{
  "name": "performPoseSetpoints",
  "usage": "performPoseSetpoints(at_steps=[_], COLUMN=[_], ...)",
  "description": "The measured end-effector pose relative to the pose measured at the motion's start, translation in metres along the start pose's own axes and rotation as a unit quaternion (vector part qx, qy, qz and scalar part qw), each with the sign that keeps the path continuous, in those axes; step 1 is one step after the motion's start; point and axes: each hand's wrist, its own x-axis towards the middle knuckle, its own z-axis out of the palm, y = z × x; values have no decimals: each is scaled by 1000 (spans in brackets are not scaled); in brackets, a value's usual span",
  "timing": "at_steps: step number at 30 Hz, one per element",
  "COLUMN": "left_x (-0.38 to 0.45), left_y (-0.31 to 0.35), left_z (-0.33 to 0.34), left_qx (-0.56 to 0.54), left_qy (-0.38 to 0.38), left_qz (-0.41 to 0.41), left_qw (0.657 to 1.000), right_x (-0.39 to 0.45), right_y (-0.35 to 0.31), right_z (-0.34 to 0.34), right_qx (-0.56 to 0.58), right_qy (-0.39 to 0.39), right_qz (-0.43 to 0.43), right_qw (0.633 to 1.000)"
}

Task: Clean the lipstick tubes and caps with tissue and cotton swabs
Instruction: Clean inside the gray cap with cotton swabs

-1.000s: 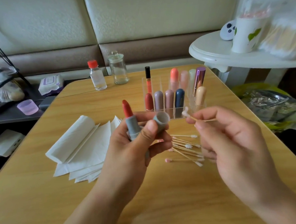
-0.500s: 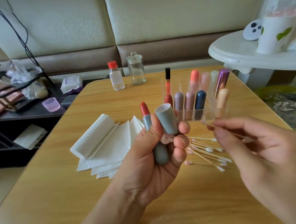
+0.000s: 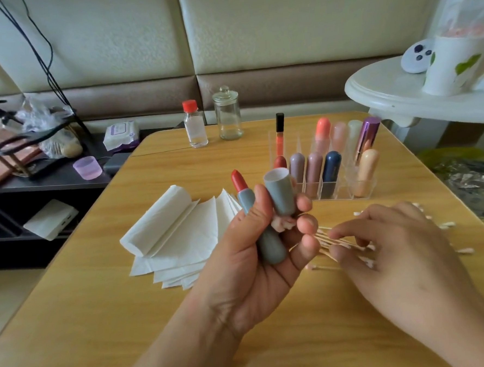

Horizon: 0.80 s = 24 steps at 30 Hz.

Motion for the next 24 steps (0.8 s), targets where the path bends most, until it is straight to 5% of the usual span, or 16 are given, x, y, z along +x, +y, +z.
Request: performPoseSetpoints(at_steps=[6,12,20,24], left_x=[5,3,3,6], left_y=[-6,-10,-5,0], left_z=[-2,-1,4,8], left_qx=[35,69,75,64], left_qy=[131,109,25,154], left_qz=[59,45,53,110], left_qw=[989,991,995,980], right_x=[3,19,17,16], right_y=[-21,-42,-42,-35], right_z=[-24,-21,-1,-8], right_qx=[146,133,204,287], right_qy=[132,34,69,85], right_qz=[-76,-38,-57,-36], right_qw=[977,990,975,954])
